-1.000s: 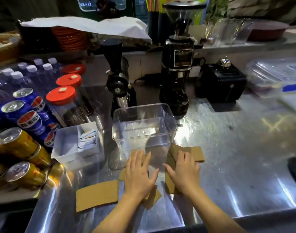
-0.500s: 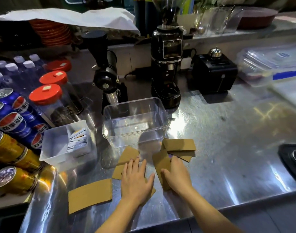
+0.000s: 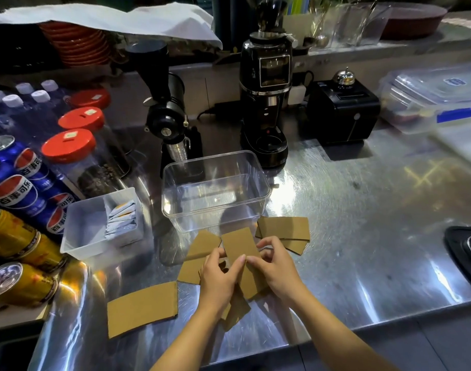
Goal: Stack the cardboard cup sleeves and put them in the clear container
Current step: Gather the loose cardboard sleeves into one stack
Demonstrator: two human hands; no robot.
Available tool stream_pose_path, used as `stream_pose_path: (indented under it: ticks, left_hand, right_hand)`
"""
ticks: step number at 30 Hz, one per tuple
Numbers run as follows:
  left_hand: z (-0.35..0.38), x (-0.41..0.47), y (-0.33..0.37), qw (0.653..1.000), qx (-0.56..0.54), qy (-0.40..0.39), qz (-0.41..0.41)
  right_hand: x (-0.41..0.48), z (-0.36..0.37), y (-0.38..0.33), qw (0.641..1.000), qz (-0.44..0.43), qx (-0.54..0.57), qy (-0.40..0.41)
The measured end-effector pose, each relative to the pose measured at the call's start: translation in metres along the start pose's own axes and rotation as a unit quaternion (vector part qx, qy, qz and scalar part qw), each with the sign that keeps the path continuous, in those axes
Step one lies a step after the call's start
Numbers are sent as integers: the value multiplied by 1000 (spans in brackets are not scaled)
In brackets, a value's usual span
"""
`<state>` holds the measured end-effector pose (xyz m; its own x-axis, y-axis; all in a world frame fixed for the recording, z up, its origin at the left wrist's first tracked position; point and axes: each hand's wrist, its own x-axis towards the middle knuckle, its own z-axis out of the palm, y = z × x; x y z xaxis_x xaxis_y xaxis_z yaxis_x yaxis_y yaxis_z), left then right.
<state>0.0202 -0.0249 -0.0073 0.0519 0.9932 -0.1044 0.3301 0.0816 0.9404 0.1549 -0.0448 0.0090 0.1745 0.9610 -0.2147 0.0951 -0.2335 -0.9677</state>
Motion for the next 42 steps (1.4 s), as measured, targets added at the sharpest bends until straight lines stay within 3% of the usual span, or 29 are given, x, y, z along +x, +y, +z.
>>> stream_pose_path:
  ticks: [4,8,10,13,15,18,22,26,29,32,35,40,42]
  left_hand:
    - [-1,1,7,993,-116,1,-34]
    - [-5,4,12,972,-212,0,-99]
    - [-7,5,15,948,-283,-14,-145]
    - [-12,4,19,883,-407,-81,-219]
    - [-15,2,21,861,-427,-121,-249]
    - [-16,1,19,859,-412,-125,-278]
    - [-16,3,16,853,-413,-103,-301]
    - [-22,12,17,874,-378,-80,-295]
    - [-26,22,20,906,-337,-36,-254]
    - [-29,27,27,915,-329,-33,-230]
    - [-27,26,39,904,-337,-79,-251]
    - [-17,9,44,857,-365,-200,-303]
    - [-14,5,42,856,-366,-224,-289]
  right_hand:
    - [6,-5,1,996,-51,-66,8]
    - [27,-26,-1,987,-79,-125,68]
    - [43,-41,0,973,-83,-192,97]
    - [68,-64,4,931,-49,-343,117]
    - [79,-77,8,909,-1,-404,105]
    - [86,-90,13,901,51,-425,70]
    - [86,-98,14,872,48,-480,77]
    - [74,-104,2,952,-11,-306,9]
    - [63,-107,-24,973,-58,-219,-38]
    - [54,-103,-51,986,-103,-127,-20]
    - [48,-89,-67,993,-101,-41,-48]
    - [46,-49,-65,988,-105,-24,-107]
    - [46,-33,-59,987,-93,-8,-131]
